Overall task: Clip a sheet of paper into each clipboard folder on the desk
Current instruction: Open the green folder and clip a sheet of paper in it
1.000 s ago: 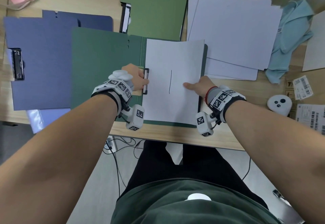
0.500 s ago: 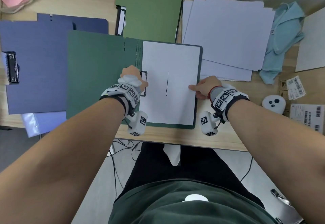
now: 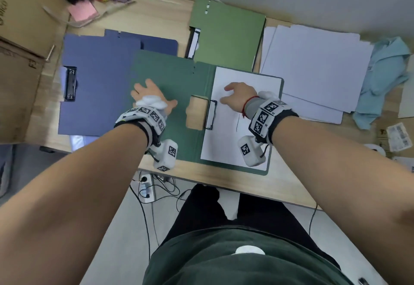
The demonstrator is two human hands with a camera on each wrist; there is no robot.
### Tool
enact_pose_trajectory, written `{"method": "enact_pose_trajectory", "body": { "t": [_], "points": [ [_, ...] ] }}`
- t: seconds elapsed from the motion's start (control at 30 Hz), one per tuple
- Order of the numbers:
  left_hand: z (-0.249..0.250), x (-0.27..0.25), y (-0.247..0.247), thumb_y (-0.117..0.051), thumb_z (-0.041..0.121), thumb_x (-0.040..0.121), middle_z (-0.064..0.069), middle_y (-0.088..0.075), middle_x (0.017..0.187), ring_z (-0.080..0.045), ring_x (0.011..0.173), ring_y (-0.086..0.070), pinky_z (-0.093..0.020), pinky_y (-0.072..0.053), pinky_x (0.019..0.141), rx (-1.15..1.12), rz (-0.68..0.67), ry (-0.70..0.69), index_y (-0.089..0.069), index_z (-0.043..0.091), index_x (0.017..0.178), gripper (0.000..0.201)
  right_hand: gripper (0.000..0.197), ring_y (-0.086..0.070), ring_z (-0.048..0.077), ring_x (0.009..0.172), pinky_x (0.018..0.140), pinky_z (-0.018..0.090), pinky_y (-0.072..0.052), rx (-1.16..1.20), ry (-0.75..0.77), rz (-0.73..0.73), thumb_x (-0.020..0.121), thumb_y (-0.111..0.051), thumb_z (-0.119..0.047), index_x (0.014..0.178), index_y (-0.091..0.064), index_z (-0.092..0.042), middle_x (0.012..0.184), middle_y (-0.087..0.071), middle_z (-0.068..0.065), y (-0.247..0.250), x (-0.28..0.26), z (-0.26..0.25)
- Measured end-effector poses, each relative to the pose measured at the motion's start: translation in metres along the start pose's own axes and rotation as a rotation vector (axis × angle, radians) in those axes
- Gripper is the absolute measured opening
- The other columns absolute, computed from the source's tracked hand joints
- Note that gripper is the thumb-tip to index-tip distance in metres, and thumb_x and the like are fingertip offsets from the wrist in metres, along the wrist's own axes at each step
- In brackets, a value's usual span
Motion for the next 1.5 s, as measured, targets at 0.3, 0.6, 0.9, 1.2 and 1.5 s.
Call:
{"method": "enact_pose_trajectory", "body": {
  "t": [0.3, 0.6, 0.9, 1.2, 1.5],
  "points": [
    [-0.070, 0.011, 0.013, -0.076, 0.063, 0.068, -0.015, -0.054, 0.116, -0.034, 0.105, -0.058, -0.042, -0.043, 0.073, 0.089, -0.141, 0.103, -0.029, 0.009, 0.128, 0.093, 0.051, -0.055, 0.029, 0.081, 0.058, 0.029, -0.046, -0.332, -0.064, -0.166, 0.090, -0.055, -0.039, 0.131, -0.051, -0.008, 0.143, -0.030, 0.017, -0.052, 0.014, -0.023],
    [-0.058, 0.029, 0.077, -0.053, 0.066, 0.082, -0.011, -0.062, 0.082, -0.026, 0.066, -0.055, -0.031, -0.041, 0.063, -0.064, -0.021, -0.089, -0.055, 0.008, 0.082, 0.058, 0.068, -0.047, 0.034, 0.128, 0.095, 0.038, -0.042, -0.307, -0.069, -0.245, 0.091, -0.052, -0.052, 0.142, -0.043, -0.009, 0.150, -0.038, 0.015, -0.035, 0.009, -0.032],
    [0.054, -0.031, 0.118, -0.036, 0.055, 0.099, -0.007, -0.068, 0.087, -0.022, 0.068, -0.066, -0.025, -0.048, 0.059, -0.590, -0.509, -0.413, -0.064, 0.012, 0.105, 0.052, 0.072, -0.068, 0.030, 0.104, 0.091, 0.049, -0.054, 0.705, -0.051, -0.219, 0.087, -0.036, -0.074, 0.122, -0.063, -0.017, 0.121, -0.068, 0.002, 0.033, -0.027, -0.028],
    [0.095, -0.039, 0.018, -0.054, 0.045, 0.092, -0.010, -0.059, 0.086, -0.025, 0.075, -0.056, -0.032, -0.050, 0.074, -0.092, -0.432, -0.424, -0.063, 0.006, 0.098, 0.041, 0.077, -0.068, 0.028, 0.101, 0.085, 0.044, -0.056, 0.950, -0.220, 0.010, 0.087, -0.026, -0.077, 0.120, -0.064, -0.019, 0.114, -0.070, 0.004, 0.077, -0.055, 0.087],
    [0.084, -0.018, -0.062, -0.059, 0.083, 0.039, -0.009, -0.065, 0.115, -0.030, 0.092, -0.067, -0.043, -0.057, 0.086, -0.019, -0.487, -0.250, -0.056, 0.015, 0.125, 0.110, 0.052, -0.062, 0.026, 0.109, 0.094, 0.041, -0.052, 0.782, -0.374, -0.071, 0.096, -0.055, -0.040, 0.137, -0.046, -0.008, 0.133, -0.056, 0.007, 0.037, -0.039, 0.147]
  ]
}}
Point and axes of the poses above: each hand's wrist, its own x-axis towards the middle knuckle, its own y-axis out of the back of the hand, z = x × y, the point moved 1 cm from there along x, towards the middle knuckle
